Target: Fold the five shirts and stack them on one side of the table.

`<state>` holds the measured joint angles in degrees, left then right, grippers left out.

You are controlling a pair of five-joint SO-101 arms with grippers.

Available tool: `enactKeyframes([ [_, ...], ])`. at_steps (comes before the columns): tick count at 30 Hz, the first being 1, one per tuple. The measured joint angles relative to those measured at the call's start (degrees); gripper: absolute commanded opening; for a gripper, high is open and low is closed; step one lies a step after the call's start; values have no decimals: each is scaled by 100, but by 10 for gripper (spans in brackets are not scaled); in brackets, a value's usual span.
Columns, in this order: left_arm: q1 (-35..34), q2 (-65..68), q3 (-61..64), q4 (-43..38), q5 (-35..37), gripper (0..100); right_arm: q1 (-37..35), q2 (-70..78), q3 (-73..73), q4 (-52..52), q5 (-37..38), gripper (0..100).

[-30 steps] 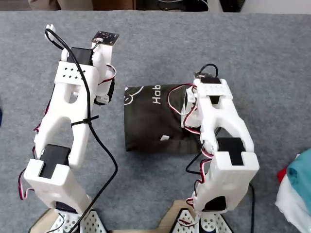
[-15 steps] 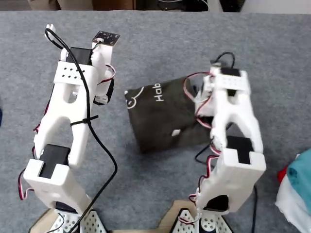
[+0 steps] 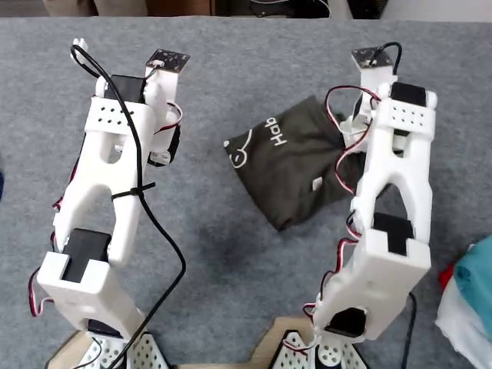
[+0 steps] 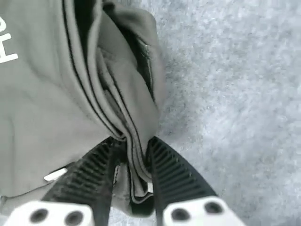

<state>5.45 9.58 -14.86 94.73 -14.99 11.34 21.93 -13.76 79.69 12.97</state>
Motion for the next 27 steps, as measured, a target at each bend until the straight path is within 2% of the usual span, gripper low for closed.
enactKeyframes([
  [5, 0, 0, 9, 0, 0, 19, 0, 246, -193, 114, 18, 374],
  [7, 0, 0, 9, 0, 0, 19, 0, 246, -281, 193, 9, 468],
  [11, 0, 0, 9, 0, 0, 19, 53, 246, -633, 563, -18, 440],
  [15, 0, 0, 9, 0, 0, 19, 44, 246, -1187, 1266, -624, 357],
  [19, 0, 0, 9, 18, 0, 19, 44, 246, -1512, 2057, -1846, 285],
  [24, -70, 0, 9, 105, 0, 19, 44, 273, -1248, 2136, -3587, 267],
  [27, -290, 0, 9, 105, 0, 19, -62, 343, -809, 1829, -4457, 267],
])
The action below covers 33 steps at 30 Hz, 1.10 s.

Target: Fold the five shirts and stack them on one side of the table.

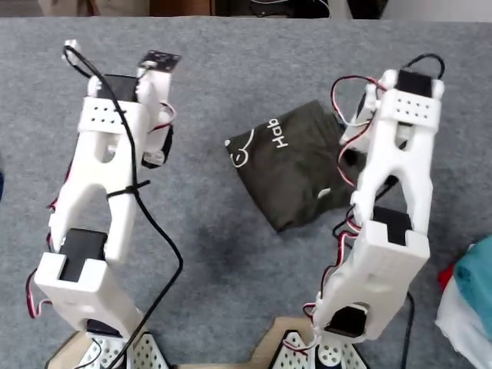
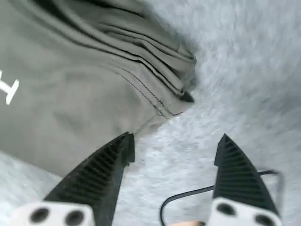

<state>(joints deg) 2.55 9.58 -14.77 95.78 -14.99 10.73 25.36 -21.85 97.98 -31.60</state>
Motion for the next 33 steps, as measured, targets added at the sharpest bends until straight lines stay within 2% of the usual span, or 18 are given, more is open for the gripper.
enactKeyframes([
  [9, -686, 0, 0, 0, -176, 19, -141, 703, 510, -1301, -343, 267],
  [19, -774, 0, 0, 0, -211, 19, -141, 1292, 510, -2031, -387, 267],
  [29, -774, 0, 0, 0, -211, 19, -141, 1565, 325, -2136, -387, 267],
  [33, -774, 0, 0, 0, -211, 19, -149, 1653, -53, -1793, -387, 267],
])
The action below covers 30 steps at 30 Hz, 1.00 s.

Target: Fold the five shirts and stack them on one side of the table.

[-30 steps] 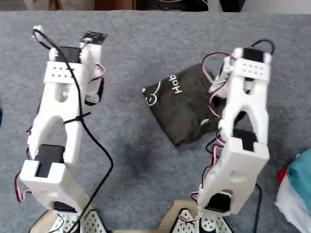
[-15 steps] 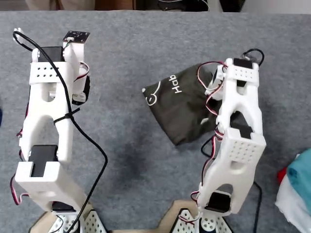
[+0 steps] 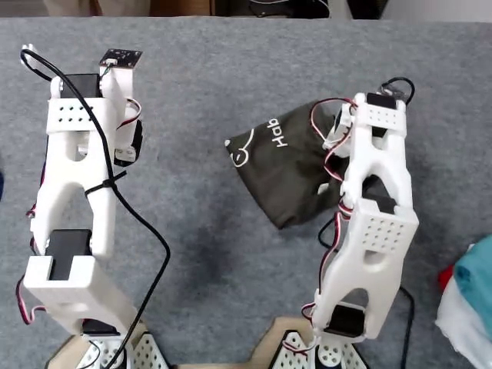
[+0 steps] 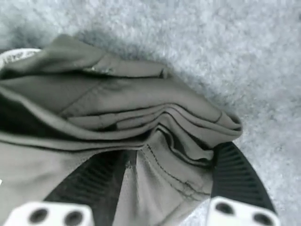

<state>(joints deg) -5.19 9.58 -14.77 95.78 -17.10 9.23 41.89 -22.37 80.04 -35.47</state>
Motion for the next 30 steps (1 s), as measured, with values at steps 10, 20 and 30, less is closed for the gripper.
enactKeyframes([
  [10, 0, 0, 0, 0, 0, 19, 9, 18, -2101, 2057, -316, 270],
  [20, 0, 0, 0, 0, 0, 19, 246, -818, -1574, 2119, -1011, 270],
  [30, -105, 0, 0, 0, -18, 19, 79, -1547, 431, 1565, -1600, 270],
])
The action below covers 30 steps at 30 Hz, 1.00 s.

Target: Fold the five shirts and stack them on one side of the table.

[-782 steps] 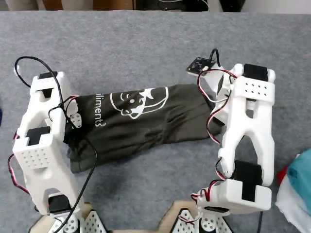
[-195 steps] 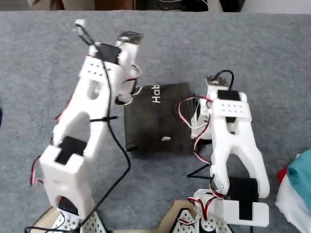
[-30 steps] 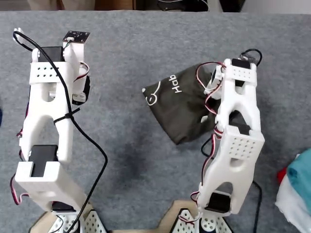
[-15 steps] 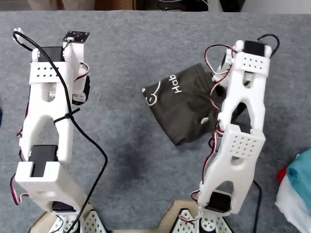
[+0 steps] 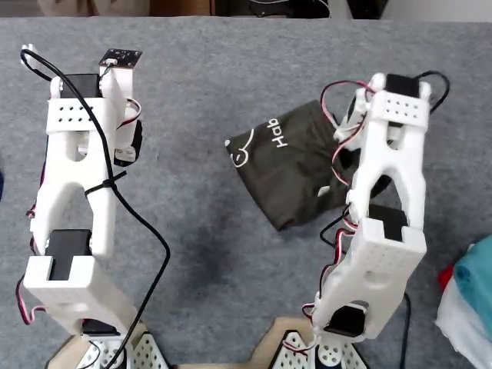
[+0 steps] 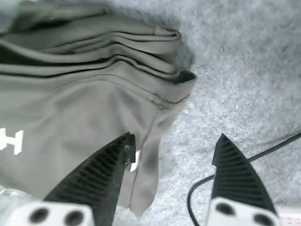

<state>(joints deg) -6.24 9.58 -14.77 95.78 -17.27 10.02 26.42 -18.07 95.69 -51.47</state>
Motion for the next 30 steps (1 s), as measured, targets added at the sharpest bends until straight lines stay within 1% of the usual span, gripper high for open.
enactKeyframes([
  [6, -308, 0, 0, 0, -18, 19, -9, 0, 738, -1371, -44, 270],
  [12, -316, 0, 0, 0, -18, 19, 0, 0, 1327, -2505, -343, 270],
  [20, -316, 0, 0, 0, -18, 19, 0, 0, 1723, -2875, -404, 270],
  [25, -316, 0, 0, 0, -18, 19, 9, 299, 1793, -3473, -404, 267],
  [30, -316, 0, 0, 0, -18, 19, -18, 545, 1503, -3385, -404, 265],
])
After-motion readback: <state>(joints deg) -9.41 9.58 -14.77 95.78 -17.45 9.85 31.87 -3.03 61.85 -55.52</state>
